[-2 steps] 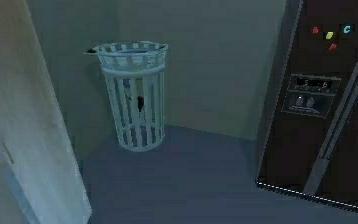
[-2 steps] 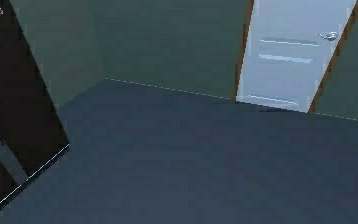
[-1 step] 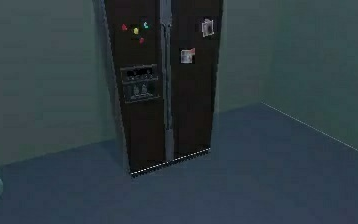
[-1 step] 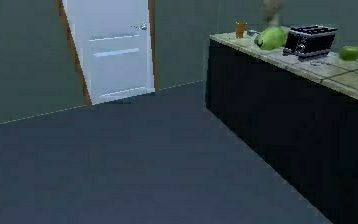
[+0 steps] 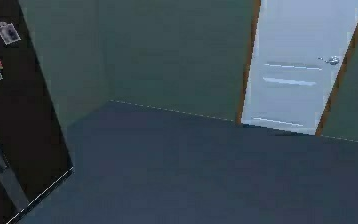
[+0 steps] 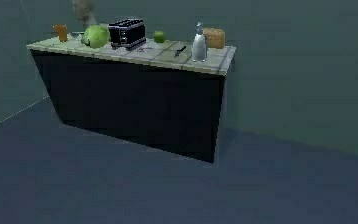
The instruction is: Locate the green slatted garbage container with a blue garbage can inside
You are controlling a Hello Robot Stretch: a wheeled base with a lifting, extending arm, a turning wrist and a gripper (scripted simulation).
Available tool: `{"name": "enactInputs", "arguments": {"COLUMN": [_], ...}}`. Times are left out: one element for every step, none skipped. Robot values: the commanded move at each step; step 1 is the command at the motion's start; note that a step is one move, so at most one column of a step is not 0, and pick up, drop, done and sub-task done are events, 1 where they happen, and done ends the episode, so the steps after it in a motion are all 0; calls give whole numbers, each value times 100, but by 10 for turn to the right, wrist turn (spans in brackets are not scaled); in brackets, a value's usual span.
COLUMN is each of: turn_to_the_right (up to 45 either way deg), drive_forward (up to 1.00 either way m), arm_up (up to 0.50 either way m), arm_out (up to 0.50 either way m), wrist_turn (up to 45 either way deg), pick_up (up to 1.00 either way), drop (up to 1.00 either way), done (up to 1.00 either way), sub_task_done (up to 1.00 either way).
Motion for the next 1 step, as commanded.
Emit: {"name": "enactInputs", "arguments": {"turn_to_the_right": [450], "drive_forward": [0], "arm_up": [0], "arm_out": [0], "wrist_turn": [0], "pick_up": [0], "drop": [0], "done": [0], "sub_task_done": [0]}}
